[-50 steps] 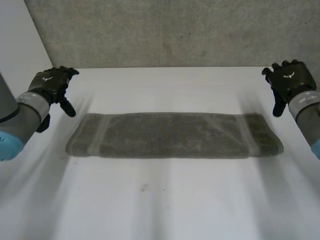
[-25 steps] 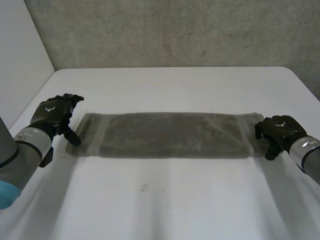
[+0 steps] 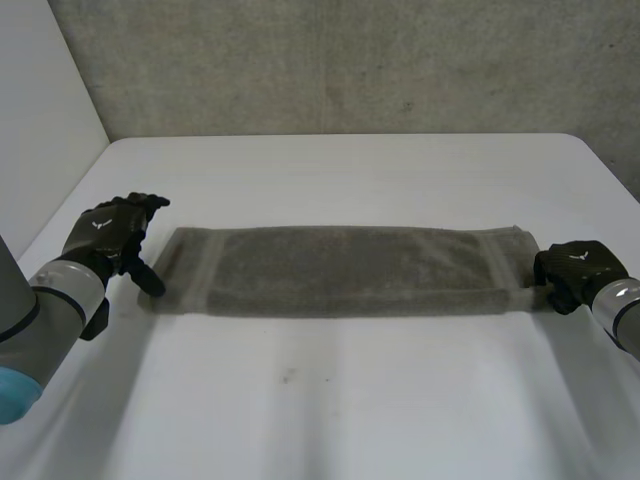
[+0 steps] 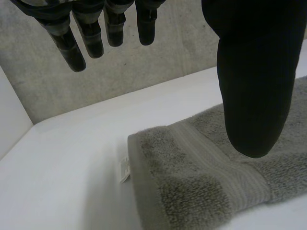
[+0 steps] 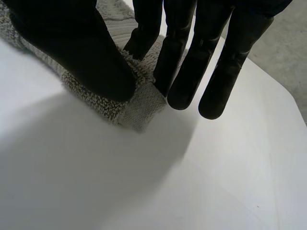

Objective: Fold the towel.

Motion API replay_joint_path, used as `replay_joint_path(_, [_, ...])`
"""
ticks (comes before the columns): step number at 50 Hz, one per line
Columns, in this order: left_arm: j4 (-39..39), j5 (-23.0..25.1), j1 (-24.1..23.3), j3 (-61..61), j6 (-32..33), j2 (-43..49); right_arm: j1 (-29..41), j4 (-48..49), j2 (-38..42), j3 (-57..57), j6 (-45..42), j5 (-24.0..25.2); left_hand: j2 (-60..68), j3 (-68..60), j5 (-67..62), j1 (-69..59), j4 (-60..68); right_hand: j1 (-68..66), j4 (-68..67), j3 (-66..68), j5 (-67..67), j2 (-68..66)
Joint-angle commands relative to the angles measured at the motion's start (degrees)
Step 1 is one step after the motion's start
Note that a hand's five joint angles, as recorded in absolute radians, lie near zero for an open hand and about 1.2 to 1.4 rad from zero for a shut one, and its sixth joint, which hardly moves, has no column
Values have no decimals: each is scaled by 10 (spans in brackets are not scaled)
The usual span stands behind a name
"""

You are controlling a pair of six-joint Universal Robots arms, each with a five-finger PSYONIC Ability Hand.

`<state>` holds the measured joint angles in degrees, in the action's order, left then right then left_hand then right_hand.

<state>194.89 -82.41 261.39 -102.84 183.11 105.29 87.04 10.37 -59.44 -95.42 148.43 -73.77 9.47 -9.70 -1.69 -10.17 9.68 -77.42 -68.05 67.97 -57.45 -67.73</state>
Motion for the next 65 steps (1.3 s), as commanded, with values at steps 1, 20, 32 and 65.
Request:
replay_joint_path(1, [2, 1, -1, -8, 0, -2, -62, -9, -4, 19, -1, -1, 5, -3, 17, 2, 3, -26, -119, 120, -126, -123])
replay_joint_path(20, [3, 0, 4, -8, -1, -11, -70, -114, -21, 173, 0, 24, 5, -3, 17, 2, 3, -26, -119, 120, -126, -123])
replay_joint_path(32, [3, -1, 6, -9, -1, -21, 303, -70, 61, 327, 142, -17, 5, -3, 17, 2, 3, -26, -119, 120, -126, -123])
replay_joint_path(65, [8, 1, -1, -20, 0, -21, 395, -52, 1, 193, 172, -85, 5, -3, 17, 2, 3, 674, 581, -580, 574, 577])
